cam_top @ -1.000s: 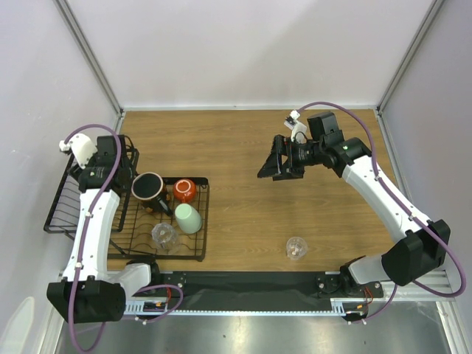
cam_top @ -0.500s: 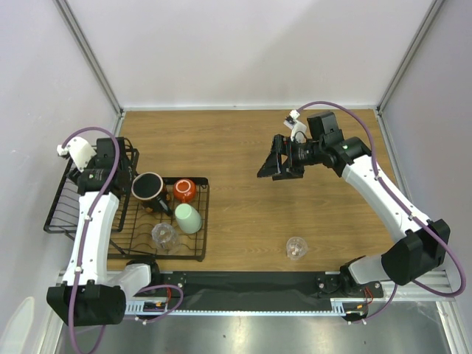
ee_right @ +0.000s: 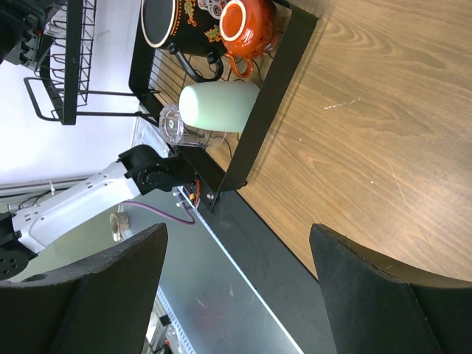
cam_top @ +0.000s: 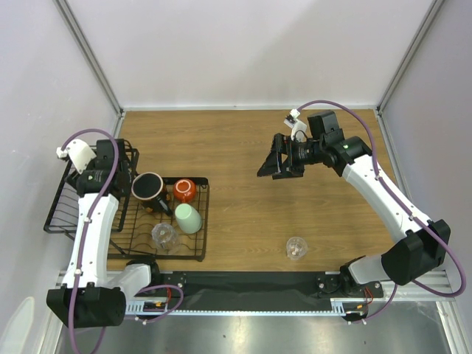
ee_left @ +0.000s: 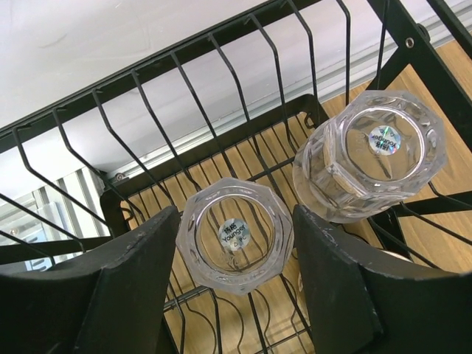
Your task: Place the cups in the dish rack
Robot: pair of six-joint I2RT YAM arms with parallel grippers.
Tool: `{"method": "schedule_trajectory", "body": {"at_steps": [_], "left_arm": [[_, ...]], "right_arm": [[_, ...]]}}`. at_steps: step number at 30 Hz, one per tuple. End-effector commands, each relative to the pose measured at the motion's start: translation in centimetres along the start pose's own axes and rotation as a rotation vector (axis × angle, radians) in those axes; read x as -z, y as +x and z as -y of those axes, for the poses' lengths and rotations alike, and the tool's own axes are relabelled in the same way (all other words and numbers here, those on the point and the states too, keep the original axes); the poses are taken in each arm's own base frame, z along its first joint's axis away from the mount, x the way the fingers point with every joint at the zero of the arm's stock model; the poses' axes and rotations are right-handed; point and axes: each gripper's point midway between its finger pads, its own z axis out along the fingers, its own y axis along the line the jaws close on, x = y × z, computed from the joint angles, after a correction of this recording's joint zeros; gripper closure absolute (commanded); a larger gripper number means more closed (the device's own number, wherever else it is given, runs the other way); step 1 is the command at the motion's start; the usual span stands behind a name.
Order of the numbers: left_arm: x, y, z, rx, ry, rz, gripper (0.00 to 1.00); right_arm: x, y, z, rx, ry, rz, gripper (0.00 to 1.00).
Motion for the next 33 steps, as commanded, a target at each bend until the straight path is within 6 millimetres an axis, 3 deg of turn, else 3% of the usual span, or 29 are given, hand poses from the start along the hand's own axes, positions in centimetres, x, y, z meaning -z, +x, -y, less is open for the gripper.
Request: {"method": "schedule_trajectory", "body": {"at_steps": [1,6,16,23,30,33], "left_arm": [[0.6,-0.8,-0.5,0.058,0.010,0.011,0.31],[1.1,-1.1,-0.3,0.078,0.038,0.003,0.24],[2.2,-2.0,-0.5,0.127,0.066,0.000,0.22],[4.0,-2.9,-1.1,0.183,0.136,-0.010,0.21],[8.6,-6.6,-1.4,0.329,0.365,0.058,0.18],[10.8,-7.9,-0.2,0.352,0.523,0.081,0.18]], "right_arm": [[0.4,-1.0,-1.0,0.044,-0.012,0.027,0.15],[0.3,-1.0,-1.0,0.043,-0.015,0.025,0.15],[0.4,-0.8,-1.2,0.045,-0.021,0.026,0.15],[0.3,-0.8,-1.3,0.035,-0.027,0.023,0.15],[0.3,-0.8,-1.0,0.021,-0.012,0.023,0.15],[0.3,-0.6,-0.3,0.016,0.022,0.021,0.15]]}}
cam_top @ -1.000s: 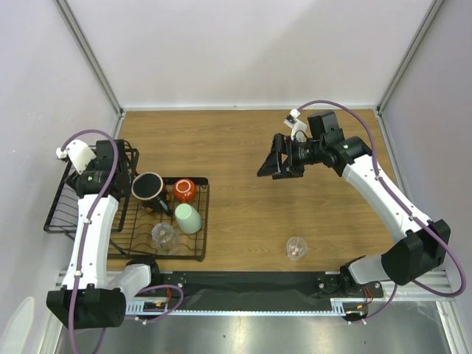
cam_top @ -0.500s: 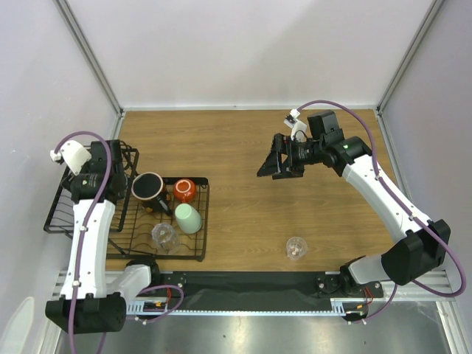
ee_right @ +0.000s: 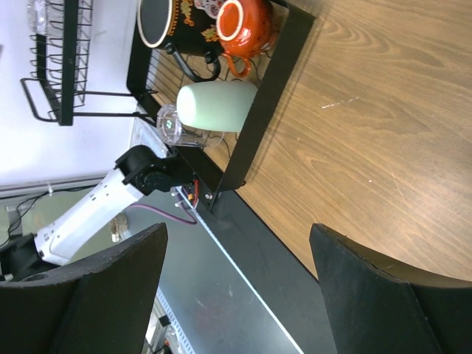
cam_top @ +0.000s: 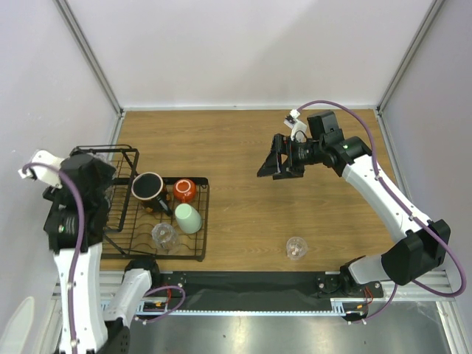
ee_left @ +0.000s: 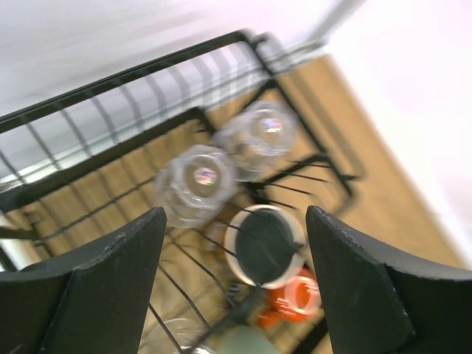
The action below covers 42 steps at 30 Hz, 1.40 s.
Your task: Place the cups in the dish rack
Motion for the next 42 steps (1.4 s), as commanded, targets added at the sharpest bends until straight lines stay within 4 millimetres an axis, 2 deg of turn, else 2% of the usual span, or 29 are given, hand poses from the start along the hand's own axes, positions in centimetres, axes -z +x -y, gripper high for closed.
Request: {"method": "schedule_trajectory", "body": {"at_steps": [1,7,8,10,11,13,14,15,18,19,22,23,25,26,32,37,42], "left_arm": [[2.7,-2.5,3.0,0.075,0.215,0.031,0.18],[5.3,-0.7,8.2,0.058,0.529,-0.093,0.07],[6.0,0.5,9.4,0.043,0.613,-0.148,0.07],[6.5,0.9,11.0,0.034,0.702,-0.169,0.06],[7.2,2.3,12.0,0.012,0.771,-0.242,0.06],[7.5,3.2,12.8,-0.003,0.818,-0.292,0.05],[7.5,3.8,12.9,-0.009,0.826,-0.319,0.05],[7.8,4.5,13.2,-0.003,0.846,-0.359,0.05],[8.4,6.2,13.6,0.017,0.888,-0.432,0.05],[9.0,7.0,14.0,0.016,0.923,-0.471,0.05],[9.5,10.8,14.4,-0.043,0.931,-0.625,0.05],[10.4,11.7,14.7,-0.076,0.955,-0.661,0.05],[10.6,13.3,15.0,-0.125,0.949,-0.707,0.05],[11.6,14.1,15.3,-0.153,0.975,-0.737,0.05],[15.2,17.1,17.1,-0.188,1.047,-0.846,0.05],[16.4,19.0,16.9,-0.189,1.039,-0.914,0.06],[16.4,20.4,16.0,-0.207,0.976,-0.967,0.06]], "right_arm": [[0.4,-0.5,-0.1,0.013,0.033,0.018,0.15],[-0.1,2.0,2.9,-0.050,0.139,-0.057,0.15],[-0.2,2.6,3.5,-0.065,0.159,-0.070,0.15],[0.2,3.7,4.2,-0.083,0.193,-0.085,0.15],[0.4,4.1,4.9,-0.087,0.228,-0.082,0.15],[0.7,5.9,6.1,-0.116,0.271,-0.106,0.15],[0.8,6.6,6.7,-0.128,0.295,-0.113,0.15],[0.8,8.1,7.8,-0.159,0.321,-0.143,0.15],[0.9,10.7,9.0,-0.210,0.360,-0.172,0.15],[0.8,12.5,9.9,-0.241,0.385,-0.204,0.16],[0.5,14.3,10.3,-0.259,0.414,-0.208,0.18],[0.5,14.7,9.7,-0.232,0.404,-0.202,0.18],[0.3,14.8,9.5,-0.222,0.423,-0.180,0.19],[0.2,15.2,9.0,-0.205,0.420,-0.192,0.19],[0.5,16.9,9.2,-0.168,0.490,-0.218,0.23],[0.2,19.2,10.3,-0.176,0.511,-0.254,0.27],[-0.8,19.9,10.7,-0.183,0.502,-0.270,0.37]]}}
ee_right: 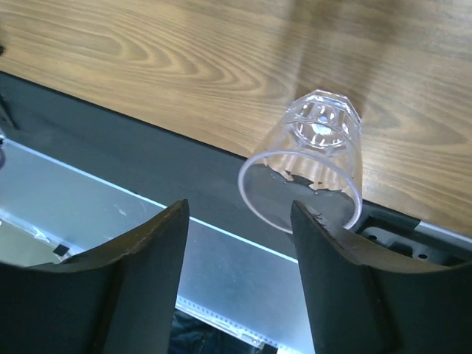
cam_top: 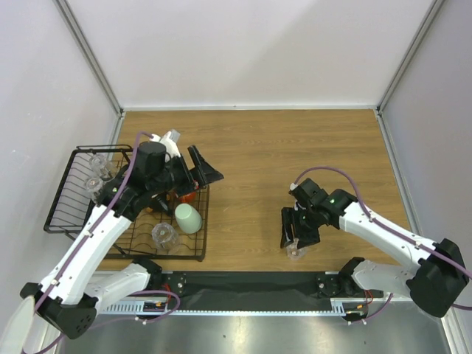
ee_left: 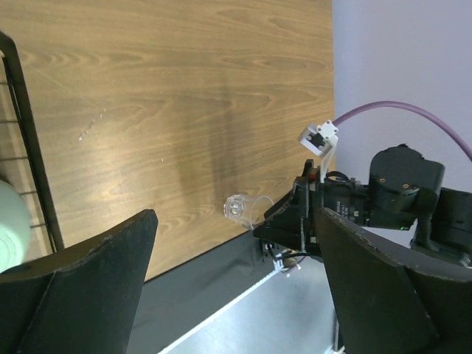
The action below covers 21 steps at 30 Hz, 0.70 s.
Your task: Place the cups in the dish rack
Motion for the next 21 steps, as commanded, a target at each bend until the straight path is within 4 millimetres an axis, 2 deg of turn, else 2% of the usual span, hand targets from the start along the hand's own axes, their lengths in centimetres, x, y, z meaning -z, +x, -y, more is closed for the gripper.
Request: {"method": "schedule_trajectory", "body": {"at_steps": [1,7,12,15,18,19,21], "left_arm": [[-0.3,0.4,0.1,0.039,-0.019,-0.015,0.06],[0.4,0.6,0.1,0.029,-0.027,-0.018,0.06],[0.5,1.1,-0.3,0.044,-0.035,-0.030,0.05],[0.4,1.4,0.3,0.044,0.000,-0.051,0.08],[-0.1,1.8,1.2,0.058,0.053,-0.087,0.08],[-0.2,1.9,1.4,0.063,0.064,-0.093,0.08],[-0.5,1.8,1.8,0.079,0.077,-0.099,0.08]], "right_arm": [[-0.5,-0.7,-0.7,0.007,-0.012,0.030,0.38],[-1.9,-0.8,-0.6,0.026,0.007,0.009,0.39],[-3.3,-0.3,0.4,0.020,0.053,-0.032,0.48],[-3.8,-0.1,1.2,0.015,0.097,-0.050,0.57],[-3.9,-0.3,1.4,0.024,0.108,-0.052,0.74],[-3.8,-0.5,1.2,0.026,0.104,-0.044,0.86],[-3.6,-0.9,0.8,0.043,0.095,-0.032,1.00]]}}
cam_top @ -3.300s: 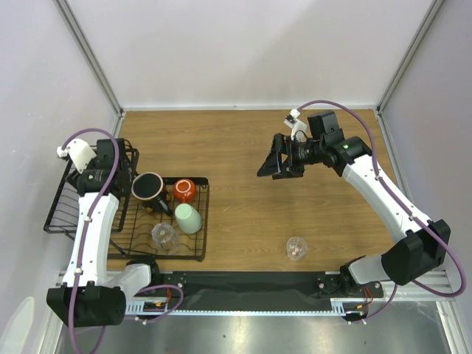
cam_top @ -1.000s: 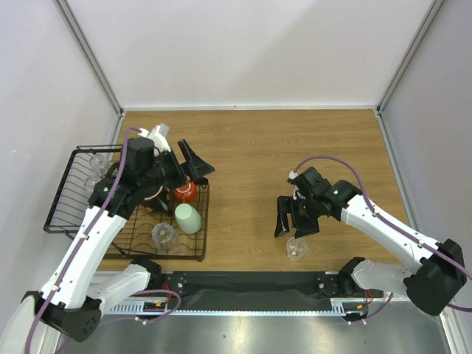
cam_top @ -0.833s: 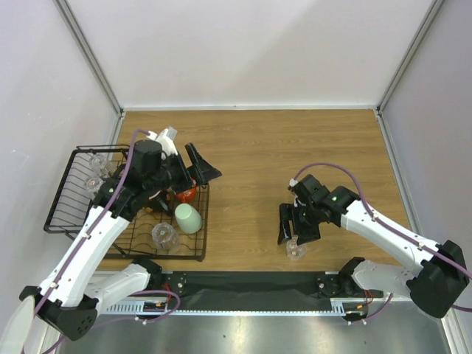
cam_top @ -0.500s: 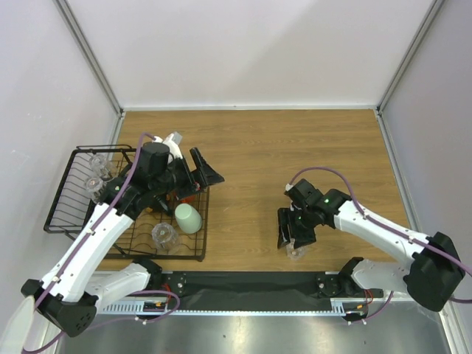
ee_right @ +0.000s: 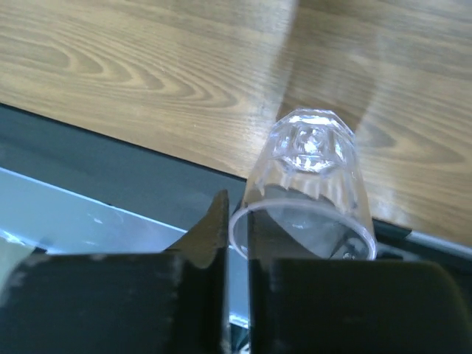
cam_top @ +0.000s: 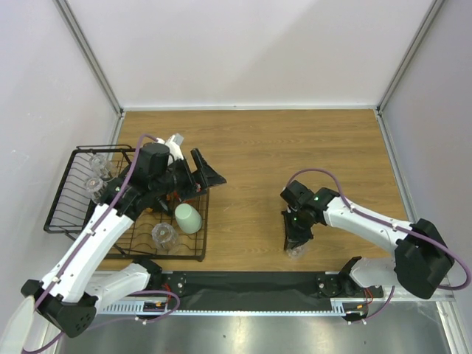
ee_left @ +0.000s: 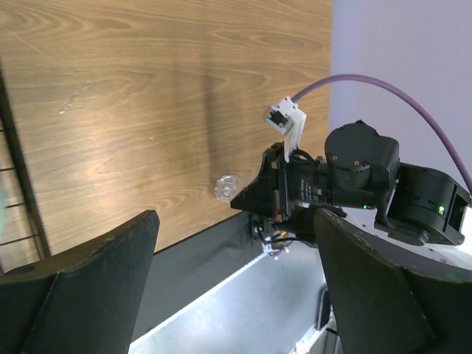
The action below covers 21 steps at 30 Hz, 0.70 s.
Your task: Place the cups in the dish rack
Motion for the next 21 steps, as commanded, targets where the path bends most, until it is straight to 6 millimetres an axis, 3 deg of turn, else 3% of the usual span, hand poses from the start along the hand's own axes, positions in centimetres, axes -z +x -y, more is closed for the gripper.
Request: {"method": "schedule_trajectory", "body": {"at_steps": [1,4,7,10,11,12,14,15,18,20,21], "left_arm": [[-0.2,0.1,1.8,0.025,0.080,-0.022,0.08],[-0.4,-0.4,2.0,0.056,0.079,-0.001,0.08],[-0.2,-1.1,3.4,0.117,0.132,0.024,0.08],[-0.2,-2.2,5.3,0.196,0.226,0.065,0.08],[-0.1,-2.2,5.6,0.252,0.251,0.068,0.08],[0.3,-3.2,7.1,0.249,0.330,0.107,0.08],[0.6,-3.8,7.6,0.277,0.388,0.148,0.08],[1.3,-4.9,8.8,0.273,0.446,0.196,0.08],[2.4,-6.9,10.1,0.190,0.475,0.334,0.07],[3.4,-7.4,12.1,0.081,0.503,0.400,0.04],[3.6,-8.3,12.7,0.063,0.504,0.455,0.04]], "right_arm": [[0.5,-1.5,-0.7,0.038,-0.009,0.058,1.00],[1.5,-2.5,-2.0,0.076,-0.060,0.073,1.00],[4.6,-5.0,-4.5,0.111,-0.175,0.152,1.00],[9.6,-7.9,-7.0,0.152,-0.331,0.269,1.00],[10.8,-8.6,-7.5,0.153,-0.372,0.295,1.00],[13.4,-10.7,-7.6,0.129,-0.421,0.375,1.00],[16.4,-11.5,-8.8,0.103,-0.580,0.381,1.00],[18.5,-13.2,-8.6,0.078,-0.651,0.439,1.00],[22.6,-14.4,-10.2,0.010,-0.879,0.430,1.00],[24.1,-14.5,-12.4,-0.019,-0.977,0.352,1.00],[25.4,-15.2,-13.4,0.032,-1.031,0.395,1.00]]}}
